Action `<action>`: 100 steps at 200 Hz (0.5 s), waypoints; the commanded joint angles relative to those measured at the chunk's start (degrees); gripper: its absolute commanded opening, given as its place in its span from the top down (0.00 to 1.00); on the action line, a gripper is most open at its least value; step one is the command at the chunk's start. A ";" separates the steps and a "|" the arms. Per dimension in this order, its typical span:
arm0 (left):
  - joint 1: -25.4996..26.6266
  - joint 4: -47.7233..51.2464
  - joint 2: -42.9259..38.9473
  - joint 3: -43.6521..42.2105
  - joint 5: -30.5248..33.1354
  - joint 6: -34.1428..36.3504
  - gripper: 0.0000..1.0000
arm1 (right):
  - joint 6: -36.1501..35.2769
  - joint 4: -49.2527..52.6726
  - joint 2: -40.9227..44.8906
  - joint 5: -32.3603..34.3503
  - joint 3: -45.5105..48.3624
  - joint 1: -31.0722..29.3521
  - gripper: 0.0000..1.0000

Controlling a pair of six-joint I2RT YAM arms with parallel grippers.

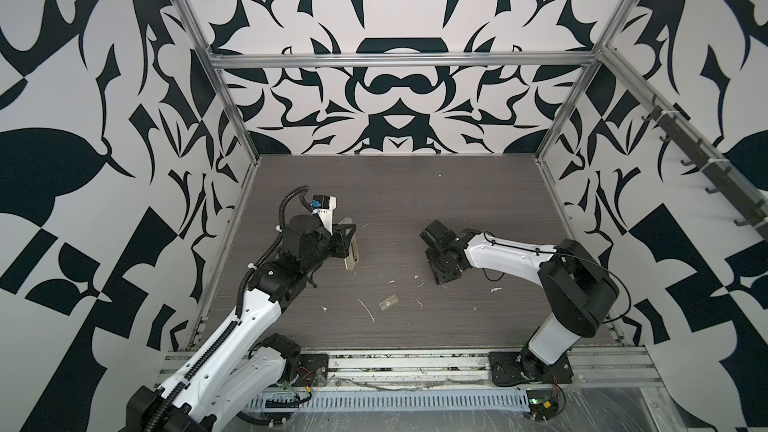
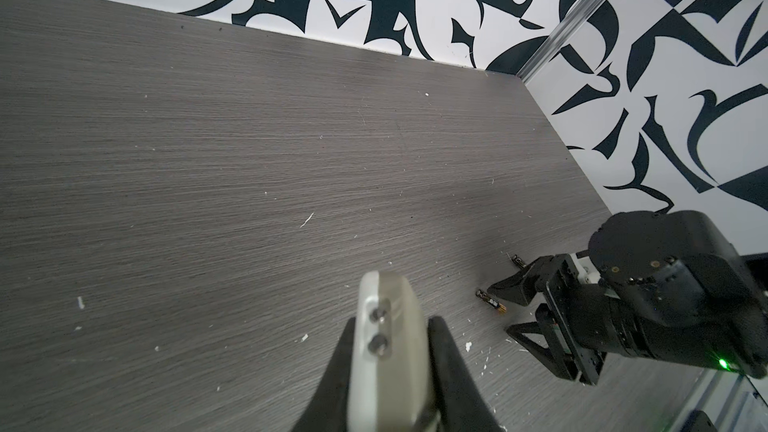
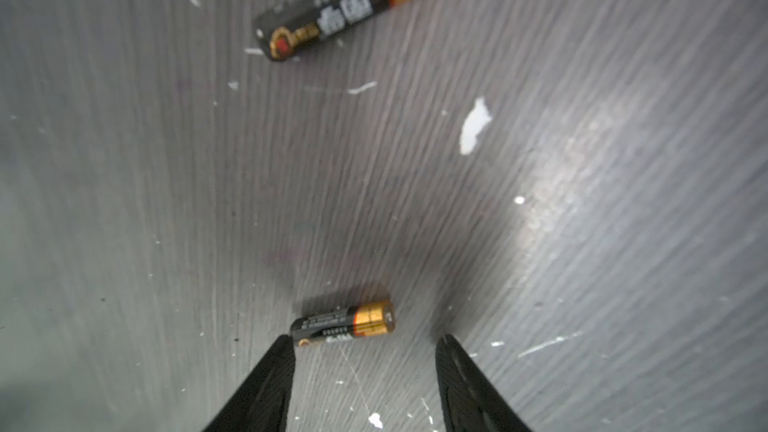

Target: Load the batteries into the remote control

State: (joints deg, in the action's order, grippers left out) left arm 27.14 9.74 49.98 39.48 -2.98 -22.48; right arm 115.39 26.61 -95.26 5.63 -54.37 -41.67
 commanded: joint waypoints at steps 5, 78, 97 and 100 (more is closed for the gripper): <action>0.37 0.08 -0.76 -0.19 -0.96 -0.11 1.00 | 2.09 -2.22 1.29 2.98 0.93 -0.25 0.42; 1.51 0.46 -2.29 -0.91 1.28 0.51 1.00 | 3.80 -4.71 -0.93 2.47 1.33 -0.71 0.47; 2.12 0.33 -2.79 -1.23 2.88 1.07 1.00 | 5.19 -5.68 -1.31 2.88 1.81 -1.26 0.52; 2.21 0.22 -3.04 -1.37 3.20 1.17 1.00 | 5.27 -5.61 -1.39 3.02 1.82 -1.30 0.52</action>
State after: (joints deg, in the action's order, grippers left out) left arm 28.60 9.78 48.51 39.48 -2.13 -22.35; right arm 118.45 21.41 -95.70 7.11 -52.86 -42.13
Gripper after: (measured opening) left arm 0.249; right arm 0.496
